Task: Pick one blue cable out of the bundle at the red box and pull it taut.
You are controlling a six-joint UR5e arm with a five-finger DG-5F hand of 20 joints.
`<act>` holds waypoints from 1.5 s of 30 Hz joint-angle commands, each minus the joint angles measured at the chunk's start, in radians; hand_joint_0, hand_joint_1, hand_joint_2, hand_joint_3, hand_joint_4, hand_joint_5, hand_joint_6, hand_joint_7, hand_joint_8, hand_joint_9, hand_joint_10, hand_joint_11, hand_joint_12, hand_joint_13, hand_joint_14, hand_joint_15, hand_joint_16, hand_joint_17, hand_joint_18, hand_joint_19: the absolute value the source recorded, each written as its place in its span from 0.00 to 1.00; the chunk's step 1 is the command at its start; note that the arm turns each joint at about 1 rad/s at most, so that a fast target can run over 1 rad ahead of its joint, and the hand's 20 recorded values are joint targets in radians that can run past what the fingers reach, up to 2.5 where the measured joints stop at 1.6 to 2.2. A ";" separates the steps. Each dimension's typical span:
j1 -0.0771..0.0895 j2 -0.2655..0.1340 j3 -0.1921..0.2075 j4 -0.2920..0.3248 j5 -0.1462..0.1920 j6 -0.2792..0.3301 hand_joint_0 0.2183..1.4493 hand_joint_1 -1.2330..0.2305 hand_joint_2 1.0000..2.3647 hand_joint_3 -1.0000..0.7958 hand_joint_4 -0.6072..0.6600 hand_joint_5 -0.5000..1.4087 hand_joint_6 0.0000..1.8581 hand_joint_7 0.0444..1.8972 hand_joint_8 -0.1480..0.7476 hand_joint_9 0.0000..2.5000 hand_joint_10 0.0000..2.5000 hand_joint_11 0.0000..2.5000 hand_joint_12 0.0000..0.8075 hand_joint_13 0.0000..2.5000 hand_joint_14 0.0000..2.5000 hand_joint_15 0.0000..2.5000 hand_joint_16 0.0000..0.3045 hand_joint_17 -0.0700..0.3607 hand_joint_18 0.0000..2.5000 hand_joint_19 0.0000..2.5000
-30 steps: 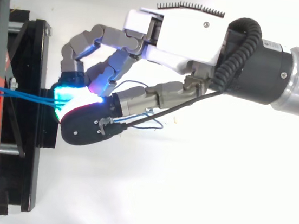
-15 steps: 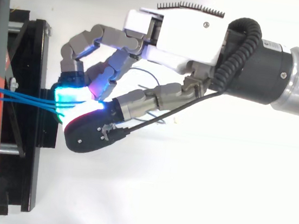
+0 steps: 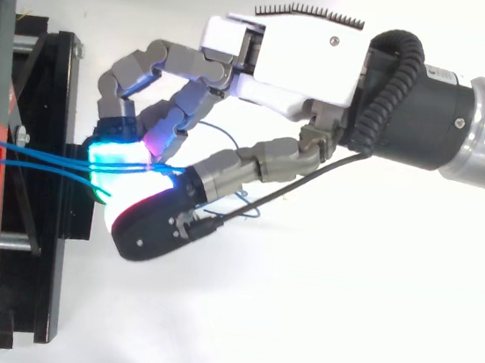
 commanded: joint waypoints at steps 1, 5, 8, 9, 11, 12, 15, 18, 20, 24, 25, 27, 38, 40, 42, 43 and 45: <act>0.000 0.000 0.000 0.000 0.000 0.000 0.19 0.45 0.00 0.28 0.61 0.19 0.49 0.55 0.60 0.43 0.00 0.44 0.49 0.29 0.01 0.16 0.19 0.46 0.29 0.17; 0.000 0.000 -0.001 0.000 0.000 0.000 0.29 0.48 0.00 0.30 0.61 0.19 0.48 0.59 0.56 0.42 0.01 0.44 0.45 0.28 0.01 0.17 0.16 0.42 0.25 0.19; 0.000 0.000 0.000 0.000 0.000 0.000 0.30 0.44 0.01 0.36 0.62 0.18 0.48 0.59 0.56 0.42 0.01 0.44 0.45 0.28 0.01 0.17 0.16 0.42 0.26 0.19; 0.000 0.000 0.000 0.000 0.000 0.000 0.30 0.43 0.01 0.38 0.62 0.18 0.48 0.59 0.58 0.42 0.01 0.44 0.47 0.29 0.01 0.16 0.17 0.43 0.26 0.18; -0.002 0.000 0.000 0.000 0.000 0.002 0.30 0.41 0.01 0.41 0.63 0.18 0.49 0.59 0.59 0.43 0.01 0.44 0.48 0.29 0.01 0.16 0.18 0.45 0.27 0.18; -0.002 0.000 0.000 0.000 0.000 0.000 0.30 0.40 0.01 0.42 0.64 0.19 0.49 0.58 0.60 0.43 0.00 0.44 0.49 0.29 0.01 0.16 0.18 0.45 0.28 0.17; -0.002 0.000 0.000 0.000 0.000 0.000 0.31 0.37 0.01 0.46 0.64 0.19 0.50 0.56 0.62 0.43 0.00 0.44 0.50 0.30 0.01 0.15 0.19 0.46 0.29 0.17; 0.000 0.000 0.000 0.000 0.000 0.000 0.33 0.32 0.01 0.47 0.64 0.19 0.50 0.58 0.61 0.43 0.00 0.45 0.49 0.30 0.01 0.16 0.18 0.45 0.29 0.16; 0.000 0.000 0.000 0.000 0.000 0.000 0.34 0.29 0.01 0.46 0.63 0.19 0.50 0.59 0.60 0.43 0.01 0.45 0.48 0.30 0.01 0.16 0.17 0.44 0.29 0.16; 0.000 0.000 0.000 0.000 0.000 0.000 0.39 0.25 0.01 0.42 0.60 0.18 0.49 0.66 0.58 0.42 0.01 0.45 0.46 0.29 0.01 0.16 0.16 0.42 0.28 0.16; 0.000 0.000 0.000 0.000 0.000 0.000 0.39 0.24 0.01 0.42 0.60 0.18 0.49 0.67 0.58 0.42 0.01 0.45 0.46 0.29 0.01 0.16 0.16 0.42 0.28 0.16; -0.002 0.000 0.000 0.000 0.000 0.000 0.42 0.23 0.01 0.39 0.58 0.18 0.49 0.72 0.58 0.42 0.01 0.45 0.46 0.29 0.01 0.15 0.16 0.42 0.28 0.15; 0.000 0.000 0.000 0.000 0.002 0.000 0.41 0.20 0.00 0.28 0.62 0.18 0.50 0.61 0.56 0.41 0.01 0.45 0.44 0.28 0.01 0.15 0.16 0.41 0.28 0.14; 0.000 0.000 0.000 0.000 0.000 0.000 0.33 0.19 0.00 0.28 0.63 0.18 0.50 0.59 0.55 0.41 0.01 0.45 0.44 0.28 0.01 0.15 0.16 0.41 0.27 0.15; 0.000 0.000 0.000 0.000 0.002 0.000 0.21 0.23 0.00 0.28 0.63 0.18 0.50 0.58 0.59 0.41 0.01 0.45 0.48 0.28 0.01 0.16 0.18 0.44 0.28 0.15; -0.002 0.000 0.000 0.000 0.002 0.000 0.20 0.24 0.00 0.28 0.63 0.18 0.50 0.57 0.59 0.42 0.01 0.45 0.48 0.29 0.01 0.16 0.18 0.45 0.29 0.16; 0.000 0.000 0.000 0.000 0.002 0.000 0.17 0.32 0.00 0.28 0.63 0.19 0.50 0.56 0.61 0.42 0.00 0.44 0.51 0.29 0.01 0.16 0.19 0.47 0.30 0.16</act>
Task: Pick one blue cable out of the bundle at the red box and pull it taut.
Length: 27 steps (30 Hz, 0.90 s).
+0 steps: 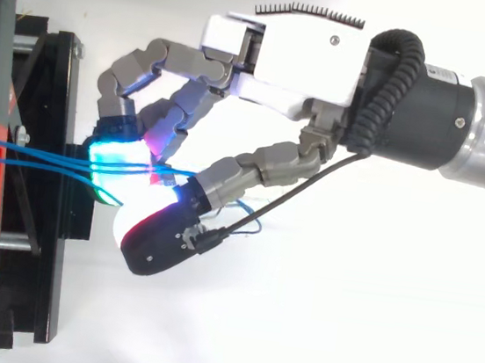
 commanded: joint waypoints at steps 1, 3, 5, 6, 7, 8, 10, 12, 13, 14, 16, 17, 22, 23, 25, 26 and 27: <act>0.000 0.000 0.000 0.000 0.000 0.000 0.17 0.33 0.00 0.28 0.63 0.19 0.50 0.56 0.61 0.43 0.00 0.44 0.51 0.29 0.01 0.16 0.19 0.47 0.30 0.16; -0.001 -0.001 0.000 0.000 0.000 0.000 0.18 0.41 0.00 0.28 0.63 0.19 0.49 0.56 0.61 0.43 0.00 0.44 0.50 0.29 0.01 0.16 0.19 0.47 0.29 0.16; -0.001 0.000 0.000 0.000 0.000 0.000 0.22 0.46 0.00 0.28 0.62 0.19 0.49 0.58 0.59 0.42 0.01 0.44 0.48 0.29 0.01 0.16 0.18 0.45 0.28 0.18; 0.000 0.000 0.000 0.000 0.000 0.000 0.26 0.49 0.00 0.28 0.61 0.19 0.49 0.59 0.57 0.42 0.01 0.44 0.46 0.28 0.01 0.17 0.17 0.43 0.26 0.18; 0.000 0.000 0.000 0.000 0.000 0.000 0.27 0.49 0.00 0.28 0.61 0.18 0.49 0.60 0.56 0.42 0.01 0.44 0.45 0.28 0.01 0.17 0.16 0.42 0.26 0.19; 0.000 0.000 0.000 0.000 0.000 0.000 0.29 0.48 0.00 0.30 0.61 0.18 0.49 0.61 0.56 0.42 0.01 0.44 0.45 0.27 0.01 0.17 0.16 0.42 0.25 0.19; -0.001 0.000 0.000 0.000 0.000 0.000 0.30 0.47 0.01 0.34 0.61 0.18 0.49 0.59 0.55 0.41 0.01 0.44 0.45 0.27 0.01 0.17 0.16 0.42 0.25 0.19; 0.000 0.000 0.000 0.000 0.000 0.000 0.30 0.44 0.01 0.39 0.62 0.18 0.49 0.56 0.58 0.41 0.01 0.44 0.47 0.28 0.01 0.16 0.17 0.44 0.26 0.18; 0.000 0.000 0.000 0.000 0.000 0.000 0.31 0.43 0.01 0.40 0.63 0.18 0.49 0.56 0.59 0.42 0.01 0.44 0.48 0.28 0.01 0.16 0.18 0.45 0.27 0.18; 0.000 0.000 0.000 0.000 0.000 0.000 0.31 0.41 0.01 0.43 0.63 0.18 0.50 0.56 0.60 0.42 0.00 0.44 0.49 0.28 0.01 0.16 0.18 0.45 0.27 0.18; 0.000 0.000 0.000 0.000 0.000 0.000 0.31 0.38 0.01 0.45 0.64 0.18 0.50 0.56 0.60 0.42 0.00 0.45 0.49 0.29 0.01 0.16 0.19 0.46 0.28 0.17; 0.000 0.000 0.000 0.000 0.000 0.000 0.31 0.37 0.01 0.47 0.64 0.18 0.50 0.56 0.61 0.42 0.00 0.44 0.50 0.29 0.01 0.16 0.19 0.47 0.28 0.17; -0.001 0.000 0.002 0.002 0.000 0.000 0.33 0.31 0.01 0.47 0.65 0.18 0.50 0.57 0.60 0.42 0.01 0.45 0.48 0.29 0.01 0.16 0.18 0.45 0.28 0.17; 0.000 0.000 0.002 0.000 0.000 0.000 0.34 0.30 0.01 0.47 0.65 0.18 0.50 0.58 0.59 0.42 0.01 0.45 0.48 0.29 0.01 0.16 0.18 0.44 0.28 0.17; 0.000 0.000 0.002 0.000 0.000 0.000 0.35 0.27 0.01 0.45 0.64 0.18 0.50 0.59 0.59 0.41 0.01 0.45 0.47 0.28 0.01 0.16 0.17 0.43 0.27 0.16; 0.000 0.000 0.002 0.000 0.000 0.000 0.36 0.26 0.01 0.44 0.64 0.18 0.49 0.61 0.58 0.41 0.01 0.45 0.46 0.28 0.01 0.16 0.17 0.43 0.27 0.17; 0.000 0.000 0.002 0.000 0.000 0.000 0.37 0.25 0.01 0.43 0.63 0.18 0.49 0.62 0.57 0.41 0.01 0.46 0.45 0.28 0.01 0.16 0.16 0.42 0.27 0.17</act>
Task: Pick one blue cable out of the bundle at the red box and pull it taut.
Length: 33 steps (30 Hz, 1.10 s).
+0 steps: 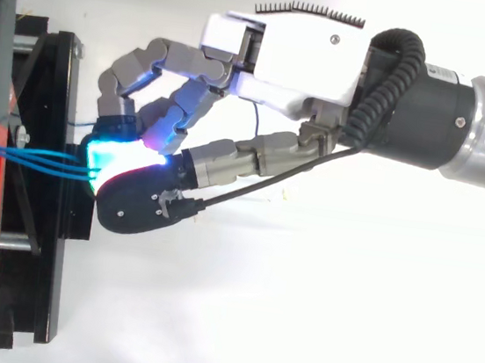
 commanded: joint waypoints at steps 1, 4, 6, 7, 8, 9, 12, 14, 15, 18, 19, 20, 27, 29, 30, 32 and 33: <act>0.000 0.000 0.000 0.000 0.000 0.000 0.38 0.25 0.01 0.43 0.62 0.18 0.49 0.62 0.57 0.41 0.01 0.46 0.45 0.28 0.01 0.16 0.16 0.42 0.27 0.16; 0.000 0.000 0.000 0.001 0.000 0.000 0.40 0.24 0.01 0.40 0.60 0.18 0.49 0.62 0.57 0.41 0.01 0.45 0.45 0.28 0.01 0.16 0.16 0.42 0.27 0.16; 0.000 0.000 0.000 0.000 0.000 0.000 0.42 0.23 0.01 0.37 0.58 0.18 0.49 0.63 0.56 0.40 0.01 0.45 0.45 0.28 0.01 0.16 0.16 0.42 0.27 0.16; 0.000 0.000 0.002 0.000 0.000 0.000 0.42 0.23 0.01 0.36 0.57 0.18 0.49 0.63 0.56 0.40 0.01 0.45 0.45 0.28 0.01 0.15 0.16 0.42 0.27 0.15; 0.000 0.000 0.000 0.000 0.000 0.000 0.43 0.23 0.01 0.34 0.56 0.18 0.49 0.63 0.56 0.40 0.01 0.45 0.45 0.28 0.01 0.15 0.16 0.42 0.27 0.15; 0.002 0.000 0.000 0.000 0.000 0.000 0.44 0.23 0.00 0.32 0.55 0.17 0.50 0.62 0.56 0.40 0.01 0.44 0.45 0.28 0.01 0.15 0.16 0.42 0.27 0.15; 0.002 0.000 0.000 0.000 0.000 0.000 0.46 0.22 0.00 0.29 0.54 0.17 0.50 0.62 0.55 0.39 0.01 0.45 0.44 0.27 0.01 0.15 0.16 0.42 0.27 0.15; 0.002 0.000 0.000 0.000 0.000 0.000 0.47 0.22 0.00 0.28 0.55 0.17 0.50 0.63 0.55 0.39 0.01 0.44 0.44 0.27 0.01 0.15 0.16 0.42 0.27 0.15; 0.002 0.000 0.000 0.000 0.000 0.000 0.48 0.22 0.00 0.28 0.55 0.17 0.50 0.62 0.55 0.39 0.01 0.44 0.44 0.27 0.01 0.15 0.16 0.41 0.27 0.15; 0.002 0.000 0.000 0.000 0.000 0.000 0.49 0.22 0.00 0.28 0.54 0.17 0.50 0.62 0.54 0.39 0.01 0.44 0.44 0.27 0.01 0.15 0.16 0.41 0.27 0.14; 0.002 0.000 0.000 0.000 0.000 0.000 0.49 0.22 0.00 0.28 0.54 0.17 0.50 0.61 0.54 0.39 0.01 0.44 0.44 0.27 0.01 0.15 0.16 0.41 0.27 0.15; 0.002 0.000 0.000 0.000 0.000 0.000 0.48 0.22 0.00 0.28 0.55 0.17 0.50 0.60 0.54 0.39 0.01 0.44 0.44 0.27 0.01 0.15 0.16 0.41 0.27 0.14; 0.002 0.000 0.000 0.000 0.000 0.000 0.45 0.22 0.00 0.28 0.58 0.17 0.50 0.57 0.54 0.39 0.01 0.45 0.44 0.27 0.01 0.15 0.16 0.41 0.27 0.14; 0.002 0.000 0.000 0.000 0.000 0.000 0.45 0.21 0.00 0.28 0.59 0.17 0.50 0.58 0.54 0.40 0.01 0.45 0.44 0.27 0.01 0.15 0.16 0.41 0.27 0.14; 0.002 0.000 0.000 0.000 0.002 0.000 0.45 0.22 0.00 0.28 0.60 0.17 0.50 0.58 0.54 0.40 0.01 0.45 0.44 0.28 0.01 0.15 0.16 0.41 0.27 0.14; 0.002 0.000 0.000 0.000 0.000 0.000 0.45 0.22 0.00 0.28 0.60 0.17 0.50 0.58 0.54 0.40 0.01 0.46 0.44 0.28 0.01 0.15 0.16 0.41 0.27 0.14; 0.002 0.000 0.000 0.000 0.002 0.000 0.44 0.22 0.00 0.28 0.60 0.17 0.50 0.58 0.54 0.41 0.01 0.47 0.44 0.28 0.01 0.15 0.16 0.41 0.27 0.14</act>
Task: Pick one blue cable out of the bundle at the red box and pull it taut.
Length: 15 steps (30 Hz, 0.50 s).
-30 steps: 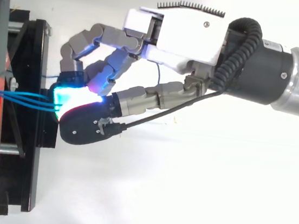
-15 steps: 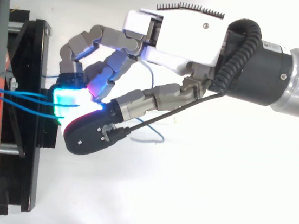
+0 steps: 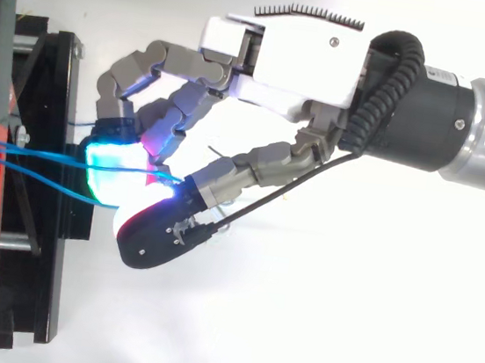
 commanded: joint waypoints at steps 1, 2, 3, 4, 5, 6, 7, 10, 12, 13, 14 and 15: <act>0.000 0.000 0.000 0.000 0.001 0.000 0.44 0.22 0.00 0.28 0.60 0.17 0.50 0.58 0.54 0.41 0.01 0.47 0.44 0.28 0.01 0.15 0.16 0.41 0.27 0.14; 0.000 0.000 0.000 0.000 0.001 0.000 0.44 0.22 0.00 0.28 0.60 0.17 0.50 0.58 0.54 0.42 0.01 0.48 0.44 0.28 0.01 0.15 0.16 0.41 0.27 0.14; 0.000 0.000 0.000 0.000 0.001 0.000 0.44 0.22 0.00 0.28 0.60 0.17 0.50 0.57 0.53 0.42 0.01 0.48 0.44 0.28 0.01 0.15 0.16 0.41 0.27 0.14; 0.000 0.000 0.000 0.000 0.001 0.000 0.44 0.22 0.00 0.28 0.60 0.17 0.50 0.57 0.54 0.42 0.01 0.49 0.44 0.28 0.01 0.15 0.16 0.41 0.27 0.14; 0.000 0.000 0.002 0.000 0.001 0.000 0.45 0.21 0.00 0.28 0.59 0.17 0.50 0.56 0.54 0.42 0.01 0.48 0.44 0.28 0.01 0.15 0.16 0.41 0.27 0.14; 0.000 0.000 0.000 0.000 0.001 0.000 0.45 0.21 0.00 0.28 0.59 0.17 0.50 0.55 0.53 0.41 0.01 0.47 0.45 0.28 0.01 0.15 0.16 0.41 0.27 0.13; 0.000 0.000 0.000 0.000 -0.001 0.000 0.44 0.20 0.00 0.28 0.60 0.17 0.50 0.55 0.54 0.41 0.01 0.47 0.44 0.28 0.01 0.15 0.16 0.41 0.27 0.14; 0.000 0.002 0.000 0.000 0.001 0.002 0.42 0.17 0.00 0.28 0.60 0.17 0.50 0.55 0.53 0.40 0.01 0.47 0.44 0.27 0.01 0.15 0.16 0.41 0.27 0.13; 0.000 0.002 0.000 0.000 0.001 0.000 0.40 0.15 0.00 0.28 0.60 0.17 0.50 0.55 0.53 0.40 0.01 0.47 0.44 0.27 0.01 0.15 0.16 0.41 0.27 0.13; 0.000 0.002 0.000 0.000 0.001 0.000 0.39 0.15 0.00 0.28 0.60 0.17 0.50 0.55 0.53 0.40 0.01 0.47 0.44 0.27 0.01 0.15 0.16 0.41 0.26 0.13; 0.000 0.002 0.000 0.000 -0.001 0.000 0.37 0.14 0.00 0.28 0.60 0.17 0.50 0.55 0.53 0.39 0.01 0.47 0.44 0.27 0.01 0.15 0.16 0.41 0.26 0.14; 0.000 0.002 0.000 0.000 -0.001 0.000 0.36 0.13 0.00 0.28 0.61 0.17 0.50 0.54 0.53 0.39 0.01 0.46 0.44 0.27 0.01 0.15 0.16 0.41 0.26 0.13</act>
